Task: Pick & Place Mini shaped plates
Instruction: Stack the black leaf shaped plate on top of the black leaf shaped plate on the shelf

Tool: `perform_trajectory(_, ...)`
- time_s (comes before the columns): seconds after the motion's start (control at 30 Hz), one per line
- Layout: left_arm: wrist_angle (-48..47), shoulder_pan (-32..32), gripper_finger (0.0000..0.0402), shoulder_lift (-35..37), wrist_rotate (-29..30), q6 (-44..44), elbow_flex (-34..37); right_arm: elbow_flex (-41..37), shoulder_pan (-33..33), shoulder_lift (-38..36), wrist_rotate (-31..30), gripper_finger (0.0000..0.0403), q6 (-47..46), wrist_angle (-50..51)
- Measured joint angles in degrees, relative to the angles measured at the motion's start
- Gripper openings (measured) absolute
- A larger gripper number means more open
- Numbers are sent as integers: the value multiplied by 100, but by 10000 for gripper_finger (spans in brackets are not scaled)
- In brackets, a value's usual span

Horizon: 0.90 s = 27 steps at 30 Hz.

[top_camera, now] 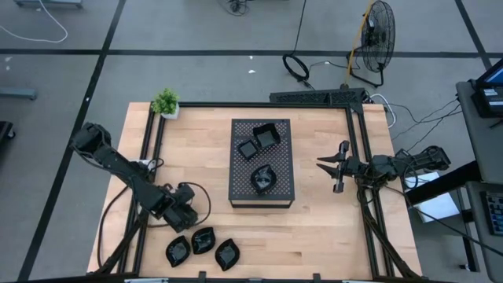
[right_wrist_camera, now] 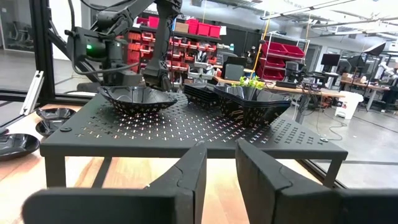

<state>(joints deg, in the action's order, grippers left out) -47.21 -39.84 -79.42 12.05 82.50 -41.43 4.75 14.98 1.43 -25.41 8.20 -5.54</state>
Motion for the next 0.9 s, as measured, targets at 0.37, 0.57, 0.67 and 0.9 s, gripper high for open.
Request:
perform_trajectory(0.37, -43, -8, 106, 0, -29, -1647, 2, -2, 0, 0, 0, 73, -2, 0)
perform_trajectory(0.57, 114, -158, 106, -22, -16, -1920, 78, -2, 0, 0, 0, 73, -2, 0)
perform_trajectory(0.67, 268, -204, 106, -22, -17, -1709, 269, -2, -1, 0, 0, 73, -2, 0)
perform_trajectory(0.9, 741, -225, 106, -24, -36, -1597, 614, -2, -2, 0, 2, 73, -1, 0)
